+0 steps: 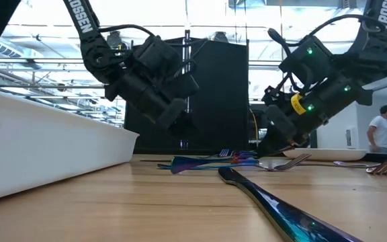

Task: Sort silverware
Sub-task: Put the top right iridescent knife into the cutlery tray

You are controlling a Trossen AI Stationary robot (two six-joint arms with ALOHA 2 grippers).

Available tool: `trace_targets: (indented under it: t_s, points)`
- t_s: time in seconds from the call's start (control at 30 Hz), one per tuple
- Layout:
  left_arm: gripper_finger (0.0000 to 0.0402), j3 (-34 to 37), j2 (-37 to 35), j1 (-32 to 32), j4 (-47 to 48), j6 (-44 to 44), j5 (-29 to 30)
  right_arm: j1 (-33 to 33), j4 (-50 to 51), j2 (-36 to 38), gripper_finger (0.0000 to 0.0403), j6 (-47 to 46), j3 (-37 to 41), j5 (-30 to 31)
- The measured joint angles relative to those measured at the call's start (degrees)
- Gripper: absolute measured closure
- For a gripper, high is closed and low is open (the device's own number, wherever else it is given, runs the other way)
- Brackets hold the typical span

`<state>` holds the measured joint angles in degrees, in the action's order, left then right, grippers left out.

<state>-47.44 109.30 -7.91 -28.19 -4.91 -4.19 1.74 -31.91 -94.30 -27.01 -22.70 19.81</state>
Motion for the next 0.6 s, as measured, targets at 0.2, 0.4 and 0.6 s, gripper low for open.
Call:
trace_targets:
  t_s: [0.2,0.4,0.6]
  points:
    - [0.0263,-0.04,0.10,-0.83,0.20,-0.29,1.41,0.00,0.89,-0.44,0.0403,-1.48,-0.07,0.24]
    - [0.0263,-0.04,0.10,-1.46,1.83,-0.16,1.30,0.00,0.80,-1.05,0.0403,-2.38,-0.13,0.24]
    - [0.0263,-0.04,0.10,-1.43,1.89,0.55,1.17,0.02,1.03,-1.09,0.0403,-2.39,-0.13,0.17]
